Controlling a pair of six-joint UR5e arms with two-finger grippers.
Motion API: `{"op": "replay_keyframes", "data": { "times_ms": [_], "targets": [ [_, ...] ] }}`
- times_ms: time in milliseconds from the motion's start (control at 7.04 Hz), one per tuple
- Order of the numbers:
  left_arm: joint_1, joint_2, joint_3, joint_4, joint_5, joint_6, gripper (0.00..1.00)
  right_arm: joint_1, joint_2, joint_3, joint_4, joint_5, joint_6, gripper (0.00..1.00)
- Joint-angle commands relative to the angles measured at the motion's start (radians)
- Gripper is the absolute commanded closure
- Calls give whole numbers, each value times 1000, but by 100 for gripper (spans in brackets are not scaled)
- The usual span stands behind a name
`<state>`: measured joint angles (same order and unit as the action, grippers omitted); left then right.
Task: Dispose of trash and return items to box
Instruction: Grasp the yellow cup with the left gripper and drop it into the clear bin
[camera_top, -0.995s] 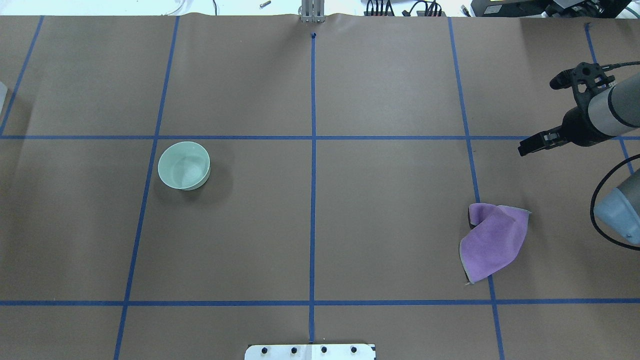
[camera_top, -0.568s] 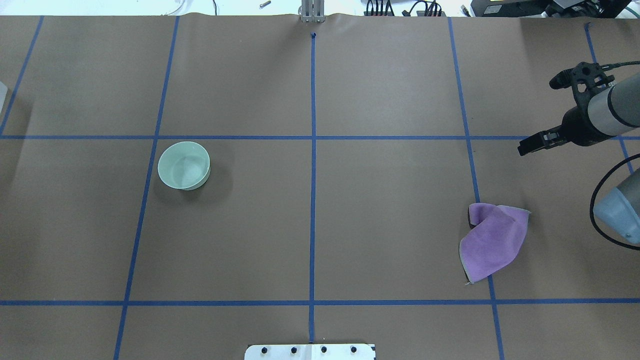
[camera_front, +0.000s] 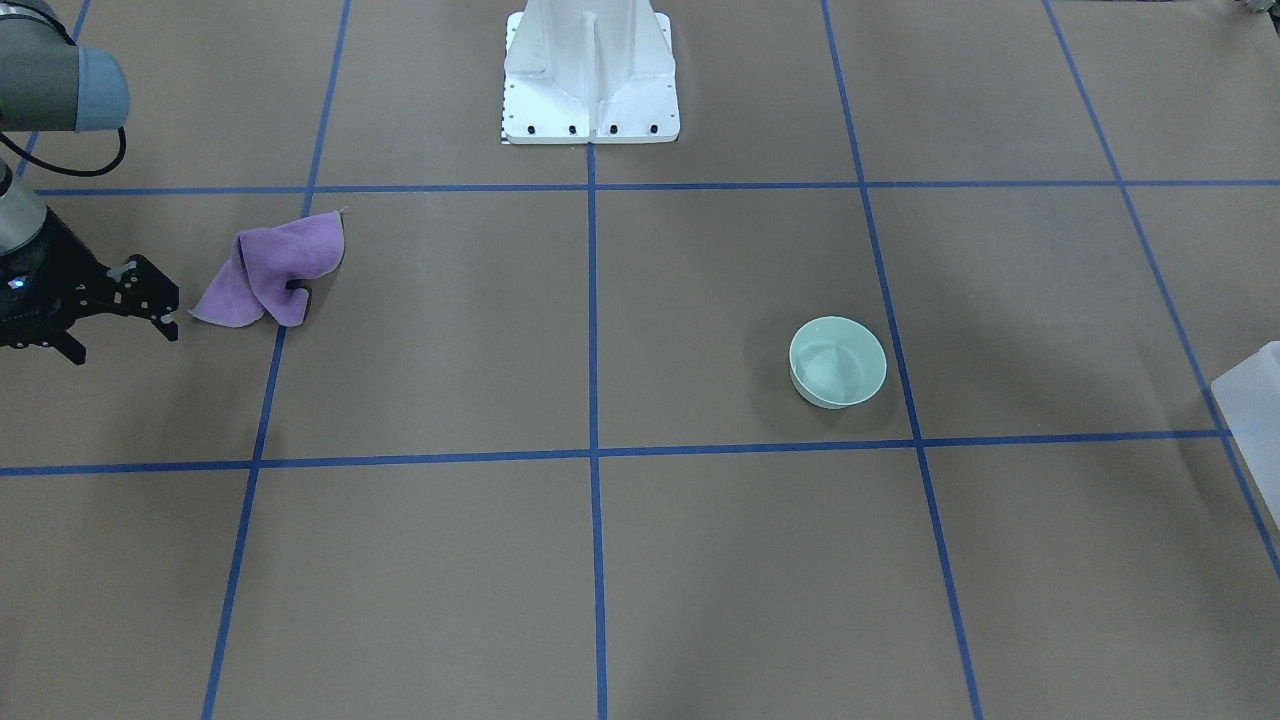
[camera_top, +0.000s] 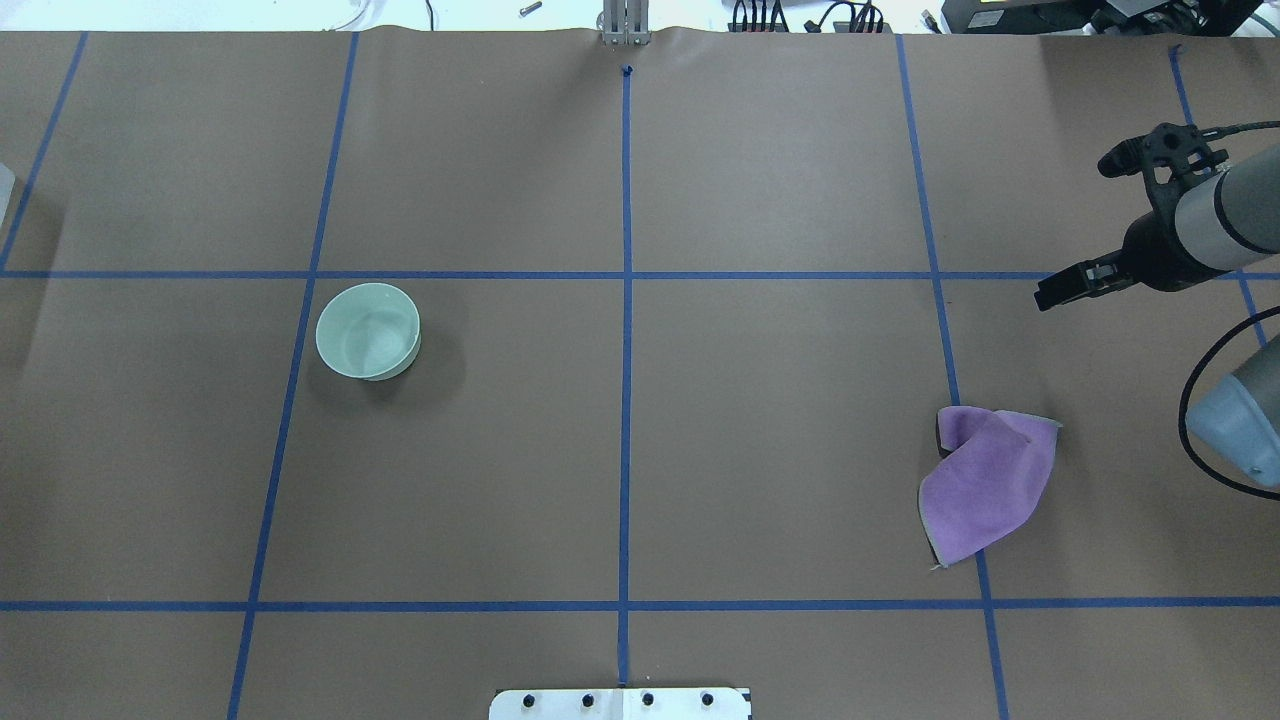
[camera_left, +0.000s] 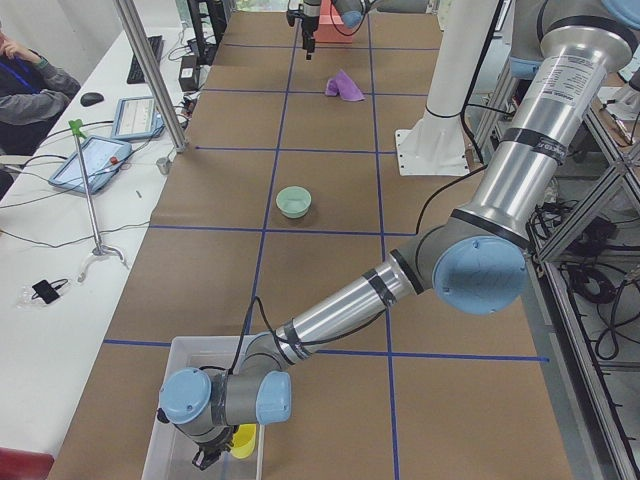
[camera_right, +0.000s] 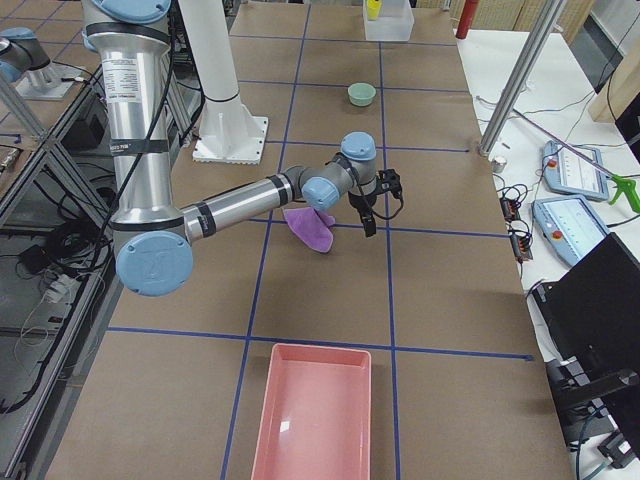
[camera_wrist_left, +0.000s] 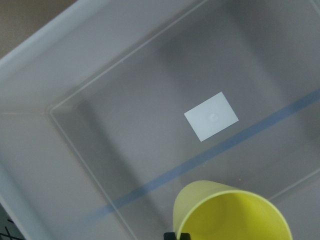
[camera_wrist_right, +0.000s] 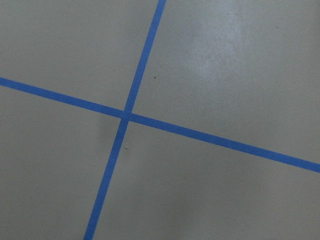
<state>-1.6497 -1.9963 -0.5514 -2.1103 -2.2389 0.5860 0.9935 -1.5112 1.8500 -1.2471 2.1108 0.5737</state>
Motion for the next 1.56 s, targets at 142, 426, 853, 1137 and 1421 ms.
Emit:
{"op": "replay_keyframes", "data": {
  "times_ms": [142, 426, 853, 1137, 1421],
  "targets": [
    [8, -21, -7, -48, -1, -15, 2, -1, 5, 0, 0, -6, 0, 0],
    [-12, -74, -83, 56, -57, -75, 2, -1, 6, 0, 0, -6, 0, 0],
    [32, 17, -625, 390, -203, -535, 2, -1, 9, 0, 0, -6, 2, 0],
    [242, 117, -932, 389, -193, -987, 2, -4, 9, -2, 0, -6, 2, 0],
    [414, 123, -1065, 386, -174, -1271, 2, -6, 9, -2, 0, -8, 2, 0]
  ]
}}
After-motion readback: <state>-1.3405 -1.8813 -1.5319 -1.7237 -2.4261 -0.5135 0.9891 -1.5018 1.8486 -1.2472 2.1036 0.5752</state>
